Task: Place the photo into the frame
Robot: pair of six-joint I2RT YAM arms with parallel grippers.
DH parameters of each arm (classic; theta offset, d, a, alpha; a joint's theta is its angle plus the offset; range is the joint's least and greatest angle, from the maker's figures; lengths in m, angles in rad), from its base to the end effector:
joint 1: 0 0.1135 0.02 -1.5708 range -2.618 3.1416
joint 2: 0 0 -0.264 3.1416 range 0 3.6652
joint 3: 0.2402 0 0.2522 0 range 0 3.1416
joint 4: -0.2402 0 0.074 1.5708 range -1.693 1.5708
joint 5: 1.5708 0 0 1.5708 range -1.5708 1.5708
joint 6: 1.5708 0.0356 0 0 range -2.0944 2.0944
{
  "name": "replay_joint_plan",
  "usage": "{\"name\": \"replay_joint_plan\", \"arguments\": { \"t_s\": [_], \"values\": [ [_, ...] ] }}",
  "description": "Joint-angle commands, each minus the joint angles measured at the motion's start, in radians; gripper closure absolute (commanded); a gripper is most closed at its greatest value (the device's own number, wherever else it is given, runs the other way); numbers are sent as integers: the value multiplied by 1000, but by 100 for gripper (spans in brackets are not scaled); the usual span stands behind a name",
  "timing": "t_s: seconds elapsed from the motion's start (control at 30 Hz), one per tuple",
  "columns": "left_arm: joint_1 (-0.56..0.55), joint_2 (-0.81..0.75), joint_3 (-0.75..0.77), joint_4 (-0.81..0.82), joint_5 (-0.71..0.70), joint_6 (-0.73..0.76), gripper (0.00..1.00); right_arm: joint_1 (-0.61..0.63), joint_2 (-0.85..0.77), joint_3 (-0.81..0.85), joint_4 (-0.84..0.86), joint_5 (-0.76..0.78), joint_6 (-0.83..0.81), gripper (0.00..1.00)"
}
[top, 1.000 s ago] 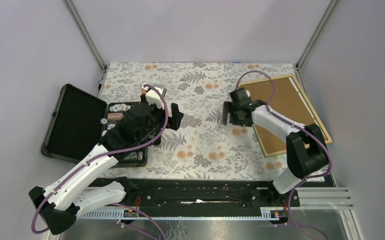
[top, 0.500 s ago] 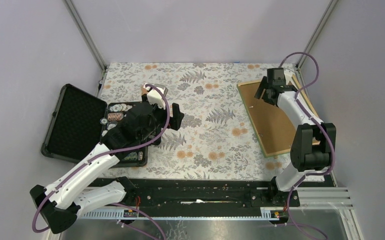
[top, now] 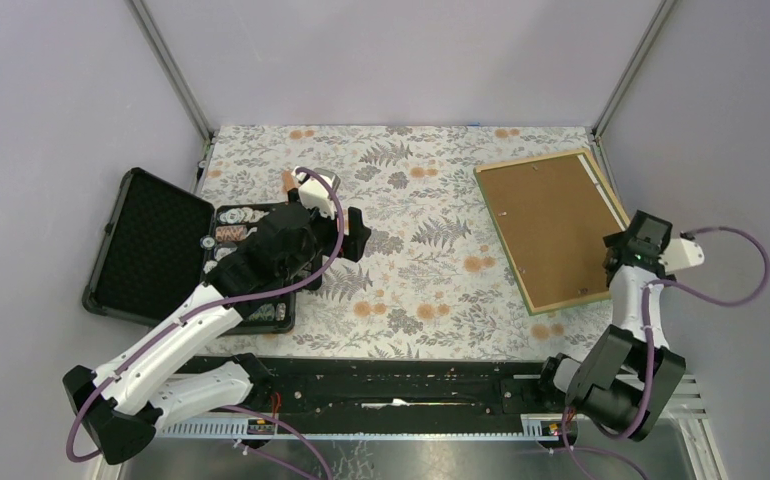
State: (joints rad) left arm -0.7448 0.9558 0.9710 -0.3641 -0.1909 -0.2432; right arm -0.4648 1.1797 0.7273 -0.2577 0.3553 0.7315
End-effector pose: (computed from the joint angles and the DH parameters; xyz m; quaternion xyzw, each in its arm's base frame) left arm 0.1620 -0.1402 0.3556 0.1494 0.8034 -0.2020 0.5398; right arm 0.2155 -0.1219 0.2345 0.5646 0.6977 -0.1046 0.4283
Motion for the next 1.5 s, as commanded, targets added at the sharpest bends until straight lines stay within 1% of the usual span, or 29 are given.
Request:
{"name": "replay_joint_plan", "arguments": {
  "t_s": [0.0,0.07,0.1,0.13,0.2,0.37,0.53,0.7,0.83,1.0,1.13,1.23,1.33,1.47],
  "values": [
    [-1,-8,2,44,6,1,1,-130,1,-50,118,-3,108,19],
    [-2,-5,1,46,8,1,1,-161,24,-53,130,10,115,25],
    [-2,-5,1,45,7,1,1,-166,36,-53,138,20,113,31],
    [-2,-4,1,45,7,1,1,-169,46,-51,140,28,111,41],
    [-2,-1,1,46,8,2,1,-170,62,-58,154,49,111,51],
    [-2,3,1,46,6,2,1,-191,114,-75,178,67,120,52],
    [-2,3,1,45,6,4,1,-221,196,-72,193,57,101,47],
    [-1,1,3,46,7,4,1,-227,254,-58,228,55,44,41],
    [-1,-3,4,46,15,2,1,-227,307,-37,206,27,21,40],
    [-1,-11,5,46,17,1,1,-226,315,-56,166,-10,29,47],
    [-1,-17,6,46,21,1,1,-213,266,-98,124,-72,40,64],
    [-2,-24,6,45,19,0,1,-173,212,-134,80,-83,39,72],
    [-1,-33,5,47,14,1,1,-104,170,-168,31,-77,52,73],
    [-2,-41,5,46,12,1,1,-4,141,-231,-7,-113,110,72]
  ]
}}
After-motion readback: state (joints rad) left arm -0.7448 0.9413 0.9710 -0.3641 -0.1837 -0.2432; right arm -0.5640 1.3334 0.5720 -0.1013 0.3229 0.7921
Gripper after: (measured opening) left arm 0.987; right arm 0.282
